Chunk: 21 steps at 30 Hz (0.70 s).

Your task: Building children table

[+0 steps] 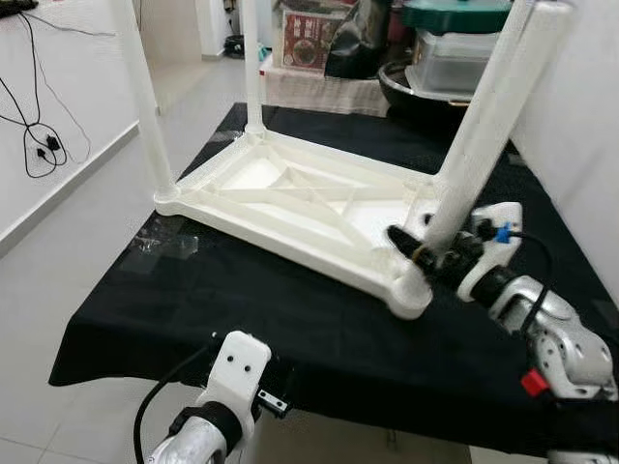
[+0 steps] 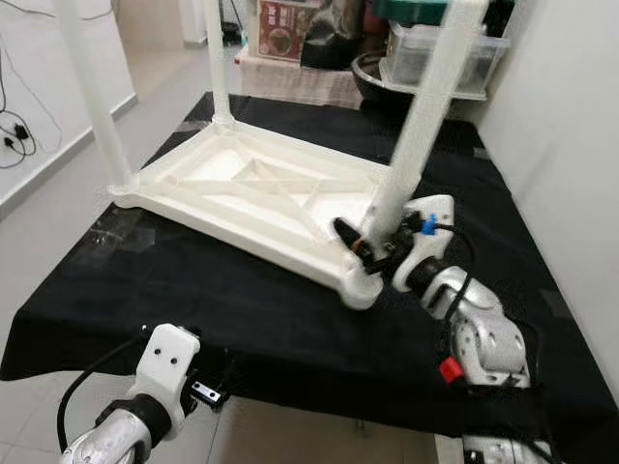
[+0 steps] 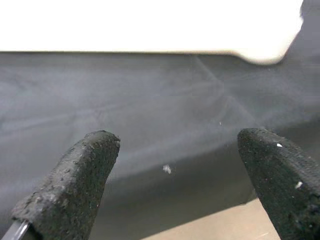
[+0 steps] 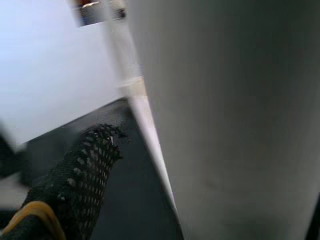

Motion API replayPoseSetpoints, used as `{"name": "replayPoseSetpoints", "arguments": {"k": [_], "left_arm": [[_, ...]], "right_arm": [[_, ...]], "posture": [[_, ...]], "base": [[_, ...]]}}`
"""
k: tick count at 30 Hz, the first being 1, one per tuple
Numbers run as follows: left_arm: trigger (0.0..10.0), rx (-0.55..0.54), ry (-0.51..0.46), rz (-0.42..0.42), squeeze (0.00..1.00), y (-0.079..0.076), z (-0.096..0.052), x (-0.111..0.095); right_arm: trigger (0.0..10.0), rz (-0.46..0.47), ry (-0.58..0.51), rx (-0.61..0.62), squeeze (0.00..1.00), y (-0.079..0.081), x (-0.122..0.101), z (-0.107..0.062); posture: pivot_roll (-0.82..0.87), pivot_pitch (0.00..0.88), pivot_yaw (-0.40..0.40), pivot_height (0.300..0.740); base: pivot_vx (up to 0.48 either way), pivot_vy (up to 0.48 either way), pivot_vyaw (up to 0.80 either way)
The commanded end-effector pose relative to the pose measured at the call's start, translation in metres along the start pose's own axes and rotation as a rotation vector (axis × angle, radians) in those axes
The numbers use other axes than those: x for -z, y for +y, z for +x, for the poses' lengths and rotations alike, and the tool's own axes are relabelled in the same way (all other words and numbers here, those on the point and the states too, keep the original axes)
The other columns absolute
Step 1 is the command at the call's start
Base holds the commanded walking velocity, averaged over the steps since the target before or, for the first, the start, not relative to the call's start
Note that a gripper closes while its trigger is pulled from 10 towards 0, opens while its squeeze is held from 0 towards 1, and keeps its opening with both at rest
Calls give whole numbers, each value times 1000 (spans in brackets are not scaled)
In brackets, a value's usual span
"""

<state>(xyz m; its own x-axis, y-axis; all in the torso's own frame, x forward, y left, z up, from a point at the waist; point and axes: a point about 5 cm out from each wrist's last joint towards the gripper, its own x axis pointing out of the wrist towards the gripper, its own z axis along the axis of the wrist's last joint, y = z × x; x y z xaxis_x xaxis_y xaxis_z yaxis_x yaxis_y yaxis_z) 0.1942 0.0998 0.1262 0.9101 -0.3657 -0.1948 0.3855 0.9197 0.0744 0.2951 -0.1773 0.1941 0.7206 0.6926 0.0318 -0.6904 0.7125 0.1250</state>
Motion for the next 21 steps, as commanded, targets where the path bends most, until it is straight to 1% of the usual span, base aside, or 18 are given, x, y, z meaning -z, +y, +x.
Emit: {"name": "replayPoseSetpoints", "arguments": {"k": [1, 2, 3, 4, 7, 12, 14, 16, 17, 18, 19, 20, 21], "left_arm": [[10000, 5, 15, -5, 0, -1, 0, 3], [10000, 5, 15, -5, 0, -1, 0, 3], [10000, 5, 14, -4, 0, -1, 0, 3], [10000, 4, 13, -3, 0, -1, 0, 3], [10000, 4, 15, -3, 0, -1, 0, 3], [10000, 2, 18, -4, 0, -2, 0, 3], [10000, 2, 22, -3, 0, -2, 1, 4], [10000, 2, 22, -3, 0, -2, 1, 4], [10000, 4, 22, -3, 0, -2, 1, 4], [10000, 4, 22, -3, 0, -2, 1, 4], [10000, 6, 22, -3, 0, -3, 1, 4], [10000, 7, 22, -4, 0, -3, 1, 4], [10000, 7, 22, -4, 0, -3, 1, 4]], "right_arm": [[10000, 67, 82, -289, 0, 50, 16, 5], [10000, 67, 82, -289, 0, 50, 16, 5], [10000, 73, 84, -303, 0, 58, 18, 8], [10000, 75, 83, -306, 0, 62, 20, 10], [10000, 89, 59, -278, 0, 64, 19, 18], [10000, 92, 56, -255, 0, 62, 17, 19], [10000, 97, 50, -224, 0, 55, 15, 14], [10000, 99, 48, -220, 0, 54, 14, 12], [10000, 110, 61, -244, 0, 48, 15, 2], [10000, 110, 61, -244, 0, 48, 15, 2], [10000, 119, 72, -264, 0, 45, 16, -5], [10000, 139, 92, -307, 0, 40, 16, -17], [10000, 139, 92, -307, 0, 40, 16, -17]], "posture": [[73, 61, -85, 740], [73, 61, -85, 740], [73, 63, -86, 740], [72, 63, -85, 740], [74, 63, -86, 740], [77, 62, -88, 740], [73, 63, -90, 740], [73, 63, -90, 740], [71, 65, -90, 740], [71, 65, -90, 740], [71, 66, -88, 740], [70, 66, -87, 740], [70, 66, -87, 740]], "base": [[0, 0, 0], [0, 0, 0], [0, 0, 0], [0, 0, 0], [0, 0, 0], [0, 0, 0], [0, 0, 0], [0, 0, 0], [0, 0, 0], [0, 0, 0], [0, 0, 0], [0, 0, 0], [0, 0, 0]]}}
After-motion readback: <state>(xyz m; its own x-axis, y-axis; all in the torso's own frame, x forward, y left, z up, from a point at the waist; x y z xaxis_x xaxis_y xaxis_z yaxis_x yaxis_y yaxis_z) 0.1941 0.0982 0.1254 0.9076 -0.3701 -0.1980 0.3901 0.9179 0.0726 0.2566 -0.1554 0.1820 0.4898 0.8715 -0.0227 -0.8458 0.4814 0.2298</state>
